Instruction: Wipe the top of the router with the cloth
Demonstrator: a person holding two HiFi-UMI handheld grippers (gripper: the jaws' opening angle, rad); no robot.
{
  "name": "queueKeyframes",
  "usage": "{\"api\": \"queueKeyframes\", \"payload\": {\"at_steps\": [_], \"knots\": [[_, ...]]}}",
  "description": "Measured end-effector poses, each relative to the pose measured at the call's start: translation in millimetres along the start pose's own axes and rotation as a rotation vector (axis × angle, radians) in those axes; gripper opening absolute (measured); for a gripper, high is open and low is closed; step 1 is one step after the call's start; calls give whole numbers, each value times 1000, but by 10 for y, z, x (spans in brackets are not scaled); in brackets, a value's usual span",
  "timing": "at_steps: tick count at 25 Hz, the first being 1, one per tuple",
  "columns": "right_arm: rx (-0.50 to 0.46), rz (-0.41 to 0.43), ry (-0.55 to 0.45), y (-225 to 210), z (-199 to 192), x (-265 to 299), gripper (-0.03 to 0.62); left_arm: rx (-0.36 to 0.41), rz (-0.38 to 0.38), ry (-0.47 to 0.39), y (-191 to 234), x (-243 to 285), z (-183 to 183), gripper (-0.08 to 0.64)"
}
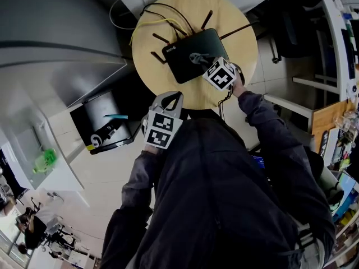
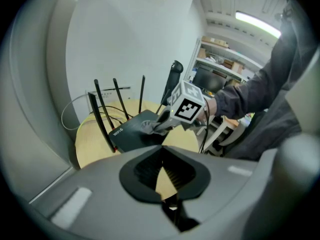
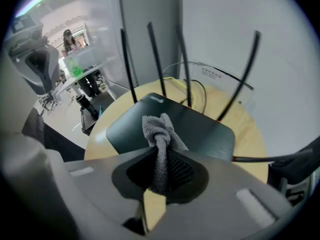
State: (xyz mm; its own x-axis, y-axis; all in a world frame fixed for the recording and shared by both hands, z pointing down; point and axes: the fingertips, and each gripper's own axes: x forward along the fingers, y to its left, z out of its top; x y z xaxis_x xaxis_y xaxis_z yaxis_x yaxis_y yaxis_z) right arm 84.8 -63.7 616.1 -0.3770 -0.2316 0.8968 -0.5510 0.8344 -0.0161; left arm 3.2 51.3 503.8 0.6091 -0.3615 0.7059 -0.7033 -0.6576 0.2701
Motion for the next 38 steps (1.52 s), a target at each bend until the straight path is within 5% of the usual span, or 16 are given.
{"api": "queueKeyframes", "payload": {"at_steps": [6,11,18,31,38], "knots": [[-132,137,-20,877,382,198,37,1,3,5,-23,3,-6,0],[-142,168,-9,1040,305,281,37,-14,14,10,35,-38,-65,0],[-80,137,11,685,52,181,37,-2,6,4,-13,-1,-20,0],[140,-65,59,-532,-738,-179,37,4,-2,8,8,-1,-29,0],[130,-82,34,-452,-685,-232,37,11,-9,7,-1,3,-29,0]]}}
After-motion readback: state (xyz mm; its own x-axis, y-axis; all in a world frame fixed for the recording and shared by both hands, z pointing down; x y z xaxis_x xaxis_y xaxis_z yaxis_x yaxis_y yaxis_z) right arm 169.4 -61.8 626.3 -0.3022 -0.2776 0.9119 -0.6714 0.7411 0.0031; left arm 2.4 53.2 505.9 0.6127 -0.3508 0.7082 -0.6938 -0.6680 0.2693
